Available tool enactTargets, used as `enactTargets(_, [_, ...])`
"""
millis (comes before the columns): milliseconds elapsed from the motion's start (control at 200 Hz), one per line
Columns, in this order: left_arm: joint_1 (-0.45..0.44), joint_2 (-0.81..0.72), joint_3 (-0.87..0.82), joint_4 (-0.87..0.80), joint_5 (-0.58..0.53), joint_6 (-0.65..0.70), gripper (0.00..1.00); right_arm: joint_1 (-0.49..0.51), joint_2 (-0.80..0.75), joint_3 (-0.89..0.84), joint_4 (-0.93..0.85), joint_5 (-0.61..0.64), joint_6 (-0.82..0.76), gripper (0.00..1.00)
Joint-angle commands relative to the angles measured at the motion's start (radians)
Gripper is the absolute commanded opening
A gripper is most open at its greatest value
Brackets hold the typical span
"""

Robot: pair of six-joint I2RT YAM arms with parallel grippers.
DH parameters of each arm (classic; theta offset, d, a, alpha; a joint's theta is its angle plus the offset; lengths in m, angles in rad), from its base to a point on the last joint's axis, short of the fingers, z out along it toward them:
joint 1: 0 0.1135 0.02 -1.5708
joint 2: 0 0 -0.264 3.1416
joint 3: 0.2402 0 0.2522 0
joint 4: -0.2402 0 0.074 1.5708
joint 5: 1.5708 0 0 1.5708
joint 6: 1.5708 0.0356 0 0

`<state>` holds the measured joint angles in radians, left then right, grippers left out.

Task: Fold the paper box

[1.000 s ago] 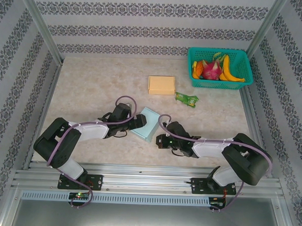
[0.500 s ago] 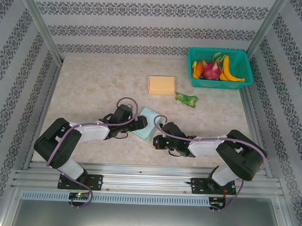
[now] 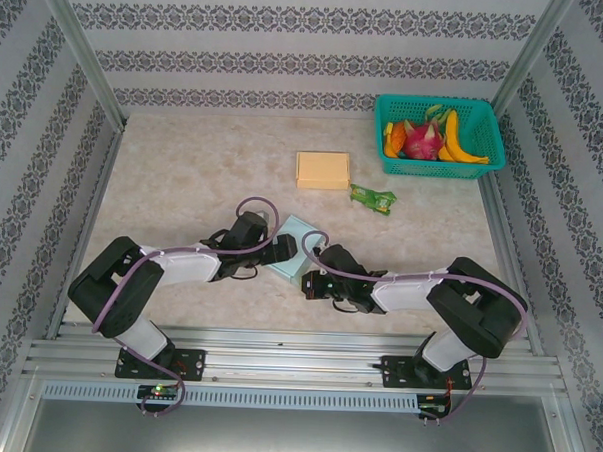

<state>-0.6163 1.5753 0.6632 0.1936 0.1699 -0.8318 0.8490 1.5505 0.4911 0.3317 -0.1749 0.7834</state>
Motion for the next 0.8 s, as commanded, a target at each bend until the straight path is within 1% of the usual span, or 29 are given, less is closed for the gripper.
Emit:
enactTargets(0, [-0.029,-0.022,-0.008,0.01,-0.003,-0.01,0.95,0.013,0.024,0.027,0.011,0.017,0.01,0.0])
enactTargets(260, [-0.061,-0.022,0.001,0.013,-0.007,-0.016,0.95,0.015,0.062,0.043,0.031,0.011,0.013,0.0])
enactTargets(799, [-0.164,-0.007,0.04,0.01,-0.021,-0.029,0.94,0.015,0.074,0.043,0.044,0.028,0.005,0.0])
